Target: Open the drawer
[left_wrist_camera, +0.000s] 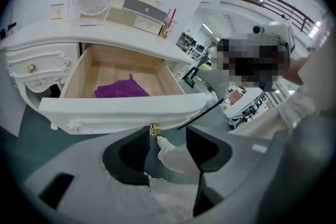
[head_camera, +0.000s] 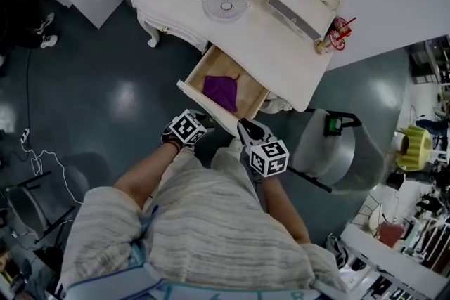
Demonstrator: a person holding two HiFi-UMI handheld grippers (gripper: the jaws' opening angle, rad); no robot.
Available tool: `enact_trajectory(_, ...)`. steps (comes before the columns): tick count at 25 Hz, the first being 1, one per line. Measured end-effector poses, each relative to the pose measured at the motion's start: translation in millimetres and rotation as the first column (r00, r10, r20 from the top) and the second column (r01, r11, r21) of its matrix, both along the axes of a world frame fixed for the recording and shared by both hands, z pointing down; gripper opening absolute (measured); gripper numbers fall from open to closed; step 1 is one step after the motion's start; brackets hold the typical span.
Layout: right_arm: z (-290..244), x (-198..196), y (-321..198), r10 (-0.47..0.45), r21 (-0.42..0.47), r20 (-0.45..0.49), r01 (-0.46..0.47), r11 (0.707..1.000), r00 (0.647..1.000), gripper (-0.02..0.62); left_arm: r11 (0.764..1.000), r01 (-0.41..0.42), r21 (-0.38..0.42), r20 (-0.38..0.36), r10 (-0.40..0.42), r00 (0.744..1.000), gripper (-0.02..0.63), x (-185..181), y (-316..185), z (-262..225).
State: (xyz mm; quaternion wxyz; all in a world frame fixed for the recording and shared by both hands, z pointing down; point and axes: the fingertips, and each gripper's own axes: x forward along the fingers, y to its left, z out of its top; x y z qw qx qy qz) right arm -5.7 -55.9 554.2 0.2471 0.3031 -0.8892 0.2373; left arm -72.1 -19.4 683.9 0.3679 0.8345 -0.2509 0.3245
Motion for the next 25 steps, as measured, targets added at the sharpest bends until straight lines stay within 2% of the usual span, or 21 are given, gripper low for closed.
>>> enact_trajectory(5,-10.9,-1.2,5.4,0.027,0.024,0.011,-0.027,0.999,1.000,0.008,0.998,-0.001,0.070,-0.054,0.004,0.999,0.184,-1.1,1.6,-35.3)
enact_trajectory(10,-20.8,-7.0,16.1,0.054,0.044,0.028,-0.056,0.997,0.998,0.008,0.985,0.026,0.172,-0.123,-0.005,0.992,0.062,-3.2,-0.5,-78.8)
enact_trajectory(12,-26.1,-9.5,19.2,0.072,0.053,0.036,-0.074,0.996,0.997,0.008,0.976,0.037,0.215,-0.160,-0.002,0.987,0.035,-2.8,-0.6,-99.2)
enact_trajectory(18,-39.5,-15.7,33.7,0.109,0.077,0.067,-0.114,0.991,0.992,0.008,0.942,0.055,0.331,-0.247,0.030,0.969,0.015,-0.7,10.1,-151.7)
enact_trajectory(25,-62.7,-26.5,47.2,0.130,0.107,0.116,-0.143,0.984,0.985,0.008,0.915,0.100,0.391,-0.321,0.034,0.946,0.014,-12.2,19.7,-190.2)
